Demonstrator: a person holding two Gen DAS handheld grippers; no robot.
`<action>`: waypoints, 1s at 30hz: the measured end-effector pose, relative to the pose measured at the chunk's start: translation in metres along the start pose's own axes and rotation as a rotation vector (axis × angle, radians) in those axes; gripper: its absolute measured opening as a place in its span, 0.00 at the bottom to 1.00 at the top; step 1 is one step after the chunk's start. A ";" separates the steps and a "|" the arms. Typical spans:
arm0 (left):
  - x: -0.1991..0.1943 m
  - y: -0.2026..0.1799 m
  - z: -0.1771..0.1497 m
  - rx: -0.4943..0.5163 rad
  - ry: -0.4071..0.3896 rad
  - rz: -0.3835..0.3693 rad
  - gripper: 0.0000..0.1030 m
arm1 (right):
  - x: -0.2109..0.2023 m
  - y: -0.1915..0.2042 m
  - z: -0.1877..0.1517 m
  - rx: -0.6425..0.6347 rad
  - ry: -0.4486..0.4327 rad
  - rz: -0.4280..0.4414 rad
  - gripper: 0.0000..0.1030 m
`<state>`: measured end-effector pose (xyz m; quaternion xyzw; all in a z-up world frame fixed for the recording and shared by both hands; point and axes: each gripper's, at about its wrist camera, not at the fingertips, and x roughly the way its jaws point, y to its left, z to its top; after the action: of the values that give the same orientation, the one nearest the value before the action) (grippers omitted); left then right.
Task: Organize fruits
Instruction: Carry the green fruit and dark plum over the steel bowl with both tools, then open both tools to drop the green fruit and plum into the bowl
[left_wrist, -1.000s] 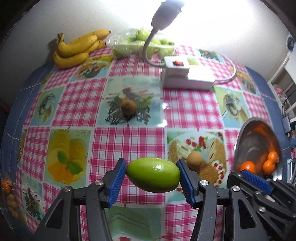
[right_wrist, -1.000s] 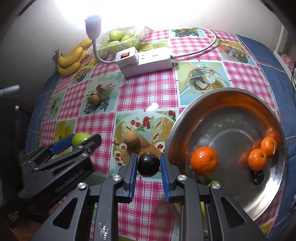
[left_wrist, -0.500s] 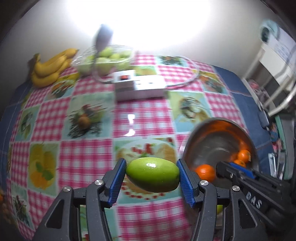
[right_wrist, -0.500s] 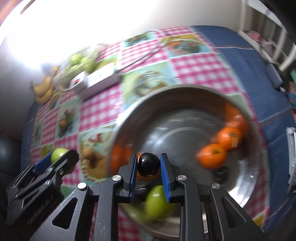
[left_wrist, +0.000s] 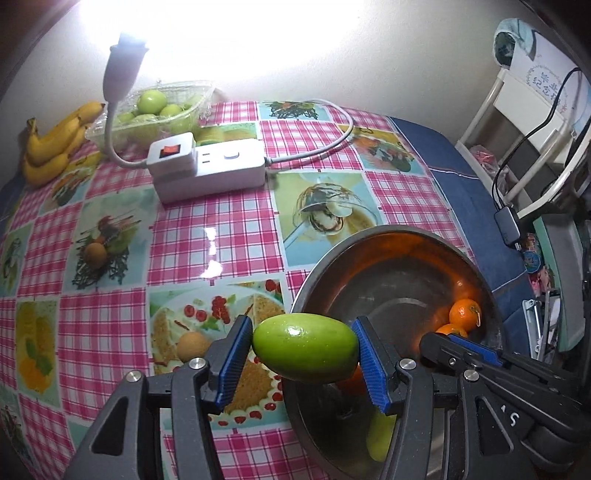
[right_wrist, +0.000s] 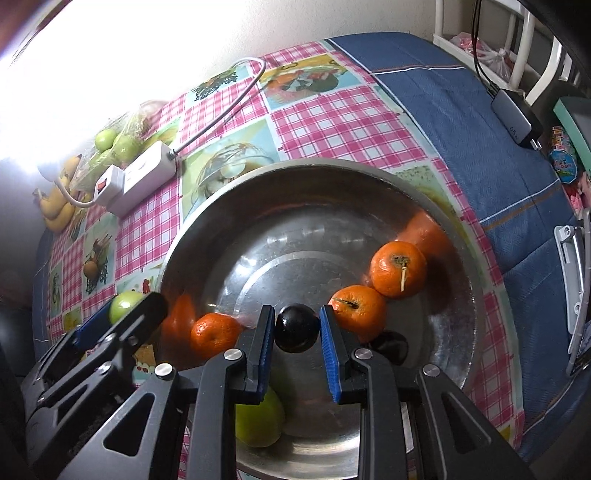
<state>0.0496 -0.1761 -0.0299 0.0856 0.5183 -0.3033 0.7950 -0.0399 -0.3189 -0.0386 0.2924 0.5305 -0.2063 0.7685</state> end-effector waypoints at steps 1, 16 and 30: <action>0.002 0.001 0.000 -0.005 0.005 0.000 0.57 | 0.000 0.001 0.000 -0.003 0.000 -0.003 0.25; -0.001 -0.001 -0.001 -0.031 0.033 -0.067 0.60 | 0.000 -0.001 -0.001 0.012 0.012 0.000 0.26; -0.021 0.005 0.006 -0.069 0.002 -0.096 0.63 | -0.018 0.000 0.003 0.021 -0.042 0.027 0.28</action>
<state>0.0515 -0.1665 -0.0096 0.0335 0.5327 -0.3229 0.7815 -0.0440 -0.3205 -0.0210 0.3033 0.5079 -0.2075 0.7791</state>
